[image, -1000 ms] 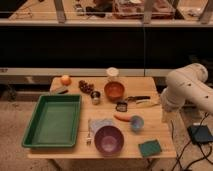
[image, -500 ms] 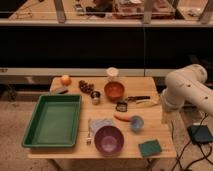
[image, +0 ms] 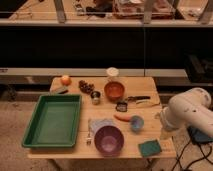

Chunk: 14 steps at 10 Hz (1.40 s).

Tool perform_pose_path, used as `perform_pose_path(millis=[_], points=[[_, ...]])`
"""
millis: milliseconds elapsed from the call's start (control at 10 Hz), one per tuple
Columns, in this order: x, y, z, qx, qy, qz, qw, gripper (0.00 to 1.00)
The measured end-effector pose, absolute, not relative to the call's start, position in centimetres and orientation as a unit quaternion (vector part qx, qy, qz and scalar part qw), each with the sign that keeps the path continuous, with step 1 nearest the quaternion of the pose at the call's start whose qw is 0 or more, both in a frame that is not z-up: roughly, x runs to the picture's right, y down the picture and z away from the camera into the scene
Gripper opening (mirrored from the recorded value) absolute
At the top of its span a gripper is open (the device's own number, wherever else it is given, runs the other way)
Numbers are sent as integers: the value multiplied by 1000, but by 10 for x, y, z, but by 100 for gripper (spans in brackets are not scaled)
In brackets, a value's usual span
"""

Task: Wipe tray with sponge

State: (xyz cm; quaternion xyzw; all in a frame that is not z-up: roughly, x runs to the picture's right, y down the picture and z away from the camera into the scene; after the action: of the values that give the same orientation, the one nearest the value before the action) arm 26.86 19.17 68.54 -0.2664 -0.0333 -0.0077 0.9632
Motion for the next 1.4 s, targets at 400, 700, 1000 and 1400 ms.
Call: perform_pose_path(millis=[400, 700, 1000, 1400], points=[[264, 249, 718, -302, -54, -14, 952, 65], [261, 287, 731, -316, -81, -30, 945, 80], [253, 299, 720, -311, -102, -69, 942, 80], [248, 308, 728, -327, -94, -92, 936, 80]])
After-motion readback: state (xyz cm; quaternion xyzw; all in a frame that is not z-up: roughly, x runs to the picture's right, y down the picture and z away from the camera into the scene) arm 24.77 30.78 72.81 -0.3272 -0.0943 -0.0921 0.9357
